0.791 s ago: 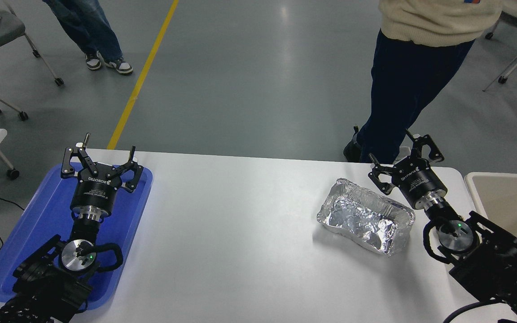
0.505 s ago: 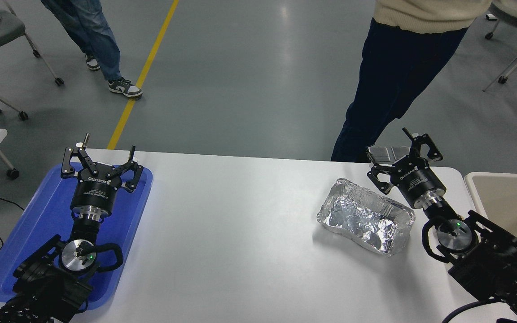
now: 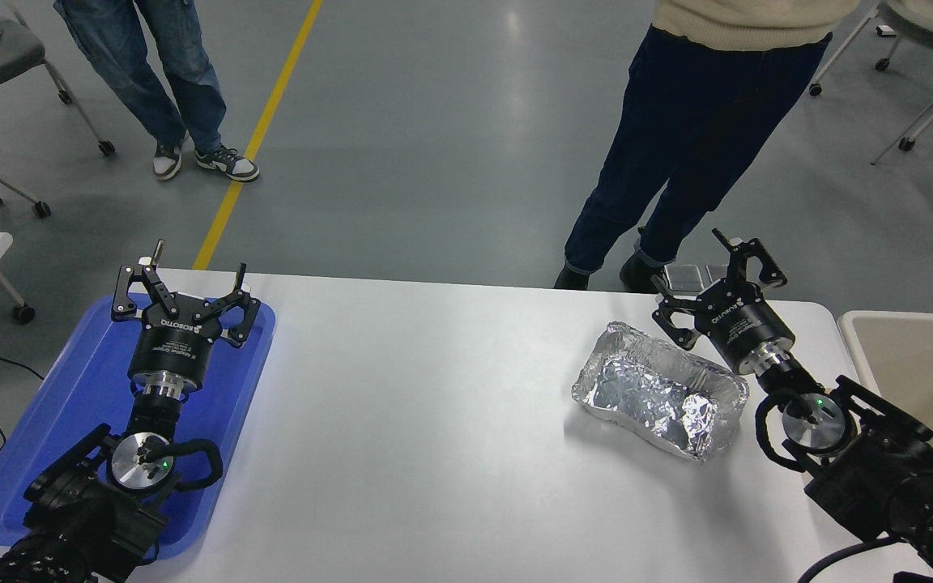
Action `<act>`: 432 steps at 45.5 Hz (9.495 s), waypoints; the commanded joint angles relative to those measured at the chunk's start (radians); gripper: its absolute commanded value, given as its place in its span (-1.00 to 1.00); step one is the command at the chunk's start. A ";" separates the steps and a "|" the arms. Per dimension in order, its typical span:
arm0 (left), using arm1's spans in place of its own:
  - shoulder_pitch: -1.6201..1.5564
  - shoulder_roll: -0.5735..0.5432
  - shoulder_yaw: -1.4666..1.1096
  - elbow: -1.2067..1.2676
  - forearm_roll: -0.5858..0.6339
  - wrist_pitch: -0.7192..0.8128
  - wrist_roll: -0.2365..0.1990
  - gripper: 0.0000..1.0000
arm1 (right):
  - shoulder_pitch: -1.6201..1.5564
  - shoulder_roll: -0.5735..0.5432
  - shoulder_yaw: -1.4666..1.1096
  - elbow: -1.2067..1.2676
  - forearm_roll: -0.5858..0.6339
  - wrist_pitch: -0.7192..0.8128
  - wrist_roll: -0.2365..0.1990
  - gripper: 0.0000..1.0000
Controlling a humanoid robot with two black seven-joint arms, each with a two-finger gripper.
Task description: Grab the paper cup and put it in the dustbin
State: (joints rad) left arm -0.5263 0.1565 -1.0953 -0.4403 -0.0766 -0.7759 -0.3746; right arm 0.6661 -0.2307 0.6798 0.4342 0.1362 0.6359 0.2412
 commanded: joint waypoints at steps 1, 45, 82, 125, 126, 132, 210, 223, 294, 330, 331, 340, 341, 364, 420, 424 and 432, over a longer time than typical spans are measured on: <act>0.000 0.000 0.000 0.000 0.000 0.000 0.000 1.00 | 0.047 -0.081 -0.058 0.083 -0.184 -0.004 -0.002 1.00; 0.000 0.002 0.000 0.000 0.000 -0.002 0.000 1.00 | 1.228 -0.492 -1.549 0.886 -0.569 -0.061 -0.010 1.00; 0.000 0.002 0.000 0.000 0.000 0.000 0.000 1.00 | 1.854 -0.226 -1.982 1.284 -0.498 0.149 -0.003 1.00; 0.000 0.002 0.000 0.000 0.000 0.000 0.000 1.00 | 1.630 -0.349 -2.039 1.075 -0.871 0.117 -0.005 1.00; 0.000 0.002 0.000 0.002 0.000 0.000 0.000 1.00 | 1.604 -0.369 -2.039 1.051 -0.912 0.105 -0.005 1.00; 0.000 0.000 0.000 0.000 0.000 0.000 0.000 1.00 | 1.368 -0.487 -2.016 0.829 -1.116 0.010 0.001 1.00; 0.000 0.002 0.000 0.002 0.000 0.000 -0.001 1.00 | 0.472 -0.452 -1.490 0.339 -1.221 -0.295 -0.006 1.00; 0.000 0.001 0.000 0.000 0.000 0.000 -0.001 1.00 | 0.435 -0.443 -1.451 0.314 -1.222 -0.298 -0.005 0.29; -0.001 0.002 0.000 0.000 0.001 -0.002 0.002 1.00 | 1.216 -0.736 -1.772 0.876 -1.212 -0.058 0.033 -1.00; 0.000 0.002 0.000 0.000 0.001 -0.002 0.002 1.00 | 1.788 -0.611 -2.113 0.893 -1.208 0.114 0.079 -1.00; 0.000 0.002 0.000 0.000 0.000 -0.002 0.002 1.00 | 1.788 -0.611 -2.111 0.893 -1.208 0.116 0.079 -1.00; 0.000 0.002 0.000 0.000 0.000 -0.002 0.002 1.00 | 1.781 -0.621 -2.111 0.891 -1.207 0.111 0.078 -1.00; -0.001 0.002 0.000 0.000 0.000 -0.002 0.002 1.00 | 1.778 -0.622 -2.111 0.891 -1.207 0.111 0.078 -1.00; 0.000 0.002 0.000 0.000 0.000 -0.002 0.000 1.00 | 1.428 -0.783 -1.985 0.491 -1.205 0.102 0.084 -1.00; -0.001 0.002 -0.002 0.002 -0.002 -0.002 -0.004 1.00 | -0.016 -0.341 -1.385 -0.377 -0.777 -0.360 0.000 -1.00; -0.001 0.002 -0.002 0.002 -0.002 -0.002 -0.004 1.00 | -0.020 -0.335 -1.384 -0.377 -0.765 -0.367 -0.002 -1.00; -0.001 0.002 -0.002 0.002 -0.002 -0.002 -0.004 1.00 | -0.026 -0.334 -1.382 -0.376 -0.739 -0.390 -0.011 -0.53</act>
State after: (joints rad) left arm -0.5278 0.1580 -1.0967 -0.4387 -0.0782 -0.7777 -0.3788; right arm 0.6707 -0.5896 -0.7069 0.0622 -0.6459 0.2893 0.2496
